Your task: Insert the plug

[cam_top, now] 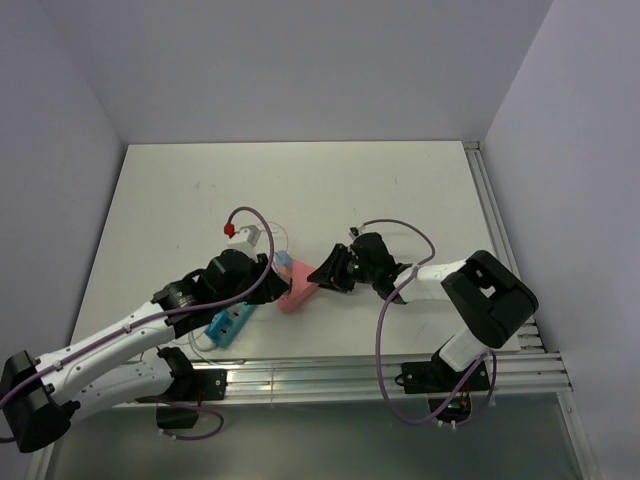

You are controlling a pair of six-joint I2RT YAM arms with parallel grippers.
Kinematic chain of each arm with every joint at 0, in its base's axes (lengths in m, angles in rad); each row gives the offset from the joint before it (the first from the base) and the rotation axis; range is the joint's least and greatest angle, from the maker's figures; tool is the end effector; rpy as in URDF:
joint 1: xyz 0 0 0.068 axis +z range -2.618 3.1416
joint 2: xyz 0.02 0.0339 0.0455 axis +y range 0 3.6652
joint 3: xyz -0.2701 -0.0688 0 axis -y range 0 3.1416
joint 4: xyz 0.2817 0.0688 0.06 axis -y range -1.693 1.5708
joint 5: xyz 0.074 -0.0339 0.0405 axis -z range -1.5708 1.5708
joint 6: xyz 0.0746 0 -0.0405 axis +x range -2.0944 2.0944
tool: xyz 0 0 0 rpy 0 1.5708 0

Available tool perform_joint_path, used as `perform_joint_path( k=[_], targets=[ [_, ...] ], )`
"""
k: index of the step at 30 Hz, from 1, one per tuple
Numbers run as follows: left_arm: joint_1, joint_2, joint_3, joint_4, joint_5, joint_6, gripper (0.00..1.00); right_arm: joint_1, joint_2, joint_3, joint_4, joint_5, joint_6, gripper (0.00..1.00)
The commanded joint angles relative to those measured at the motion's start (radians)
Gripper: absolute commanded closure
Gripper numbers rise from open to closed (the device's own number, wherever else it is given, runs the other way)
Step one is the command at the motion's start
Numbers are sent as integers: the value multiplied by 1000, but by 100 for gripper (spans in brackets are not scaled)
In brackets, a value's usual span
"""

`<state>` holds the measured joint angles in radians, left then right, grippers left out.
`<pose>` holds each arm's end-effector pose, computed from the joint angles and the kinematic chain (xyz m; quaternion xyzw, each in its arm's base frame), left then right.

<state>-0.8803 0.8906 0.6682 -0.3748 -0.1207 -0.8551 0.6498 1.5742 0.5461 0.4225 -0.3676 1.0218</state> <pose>0.1729 -0.1951 0.2366 -0.0171 0.8825 -0.3217 0.3426 0.2512 0.2245 0.0916 0.0777 0.8715 0.4470 0.1859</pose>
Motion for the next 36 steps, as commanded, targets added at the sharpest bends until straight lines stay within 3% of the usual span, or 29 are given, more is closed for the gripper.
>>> perform_joint_path(
  k=[1,13,36],
  targets=[
    [0,19,-39,99,10,-28,100,7,12,-86,-21,104,6,100],
    [0,47,-128,132,-105,-33,100,11,58,-109,33,91,31,100],
    [0,122,-196,261,-122,-58,100,19,41,-95,5,104,21,100]
  ],
)
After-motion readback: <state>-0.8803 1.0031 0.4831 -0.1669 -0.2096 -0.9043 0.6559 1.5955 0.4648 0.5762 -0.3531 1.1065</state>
